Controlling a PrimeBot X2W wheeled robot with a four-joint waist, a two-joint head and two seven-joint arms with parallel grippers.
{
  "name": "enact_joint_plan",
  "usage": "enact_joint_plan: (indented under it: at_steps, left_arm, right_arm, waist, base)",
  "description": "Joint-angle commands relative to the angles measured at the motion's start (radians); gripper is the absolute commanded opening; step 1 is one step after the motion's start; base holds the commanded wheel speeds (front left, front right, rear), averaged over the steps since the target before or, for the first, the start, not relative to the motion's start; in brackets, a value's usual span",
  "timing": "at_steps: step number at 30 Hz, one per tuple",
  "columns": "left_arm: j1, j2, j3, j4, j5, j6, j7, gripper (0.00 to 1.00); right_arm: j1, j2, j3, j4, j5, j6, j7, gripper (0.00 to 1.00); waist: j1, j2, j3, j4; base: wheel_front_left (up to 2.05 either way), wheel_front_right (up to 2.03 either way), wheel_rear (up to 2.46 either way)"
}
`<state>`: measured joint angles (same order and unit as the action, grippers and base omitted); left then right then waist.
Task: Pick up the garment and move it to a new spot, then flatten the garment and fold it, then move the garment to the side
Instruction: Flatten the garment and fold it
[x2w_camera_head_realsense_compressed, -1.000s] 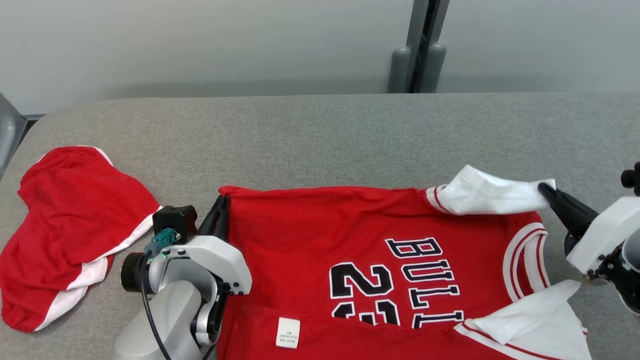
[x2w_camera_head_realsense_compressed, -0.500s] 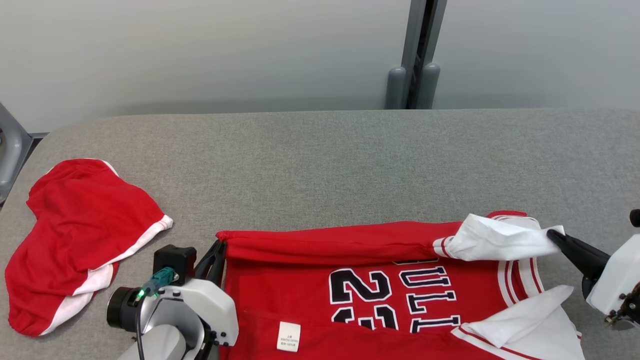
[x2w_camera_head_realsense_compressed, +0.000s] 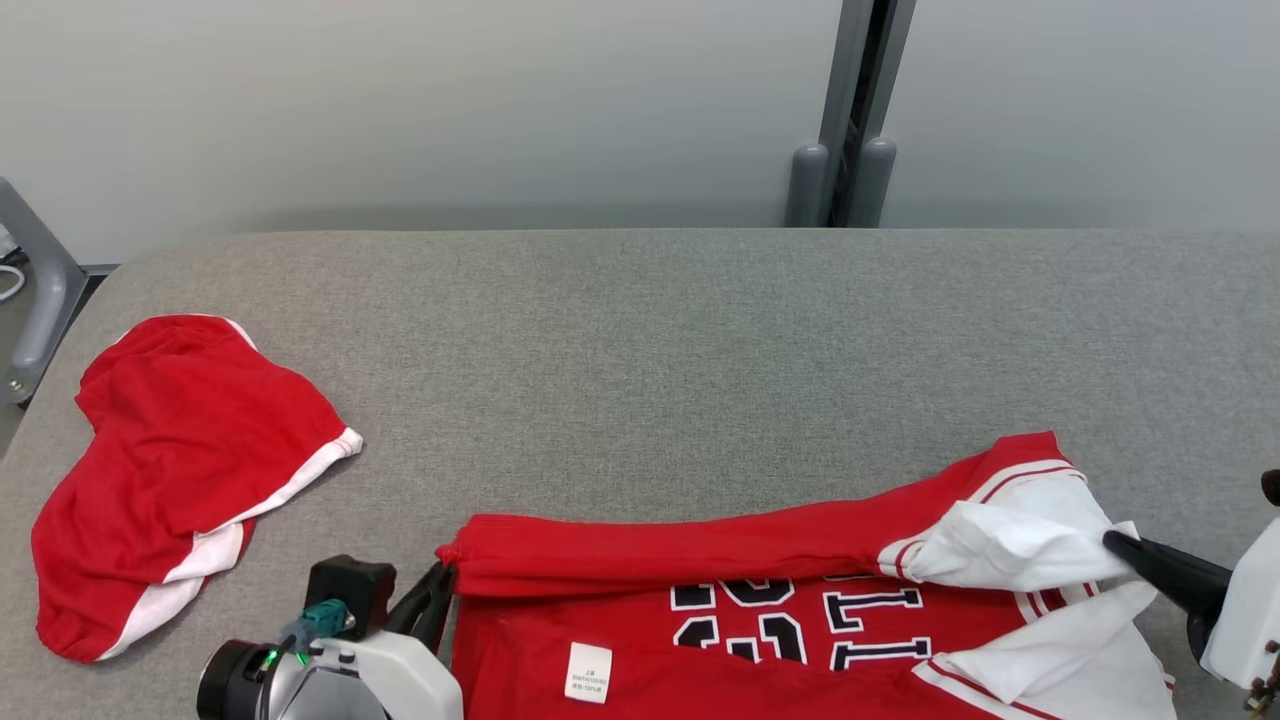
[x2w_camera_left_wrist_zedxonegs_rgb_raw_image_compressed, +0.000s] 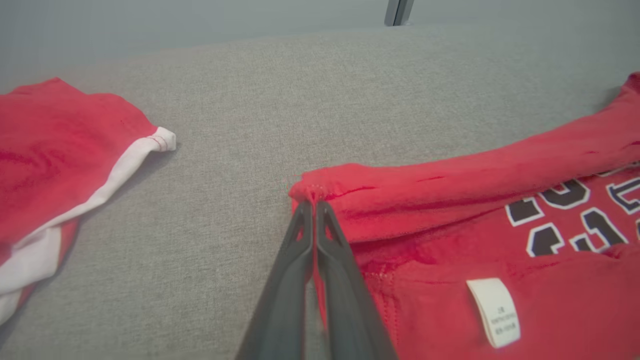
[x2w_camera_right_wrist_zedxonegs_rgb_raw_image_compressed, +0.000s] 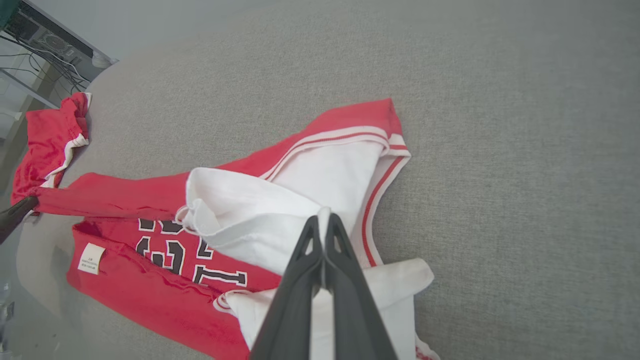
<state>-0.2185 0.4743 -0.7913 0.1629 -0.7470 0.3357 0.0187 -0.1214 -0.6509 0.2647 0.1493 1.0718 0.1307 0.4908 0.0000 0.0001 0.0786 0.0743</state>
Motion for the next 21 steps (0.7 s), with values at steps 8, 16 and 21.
enact_joint_plan:
  at_steps: [8,16,21]
  left_arm:
    - [0.043,0.043,-0.030,-0.073,-0.003,0.009,0.058,0.00]
    - [0.045,0.037,-0.058,-0.064,0.002,0.006,0.078,0.00]
    - [0.041,0.037,-0.058,-0.040,0.013,0.027,0.076,1.00]
  right_arm:
    - [0.080,0.047,-0.097,-0.061,-0.061,0.000,0.125,0.00]
    - [0.150,0.134,-0.210,-0.114,-0.103,0.000,0.292,1.00]
    - [0.185,0.213,-0.294,-0.144,-0.111,0.000,0.430,1.00]
  waist:
    - [0.0000,-0.0001,-0.009,0.010]
    - [0.0000,-0.0001,-0.013,0.011]
    - [0.0000,-0.0001,-0.012,0.007]
  base:
    - [0.00,0.00,0.00]
    - [0.00,0.00,0.00]
    - [0.00,0.00,0.00]
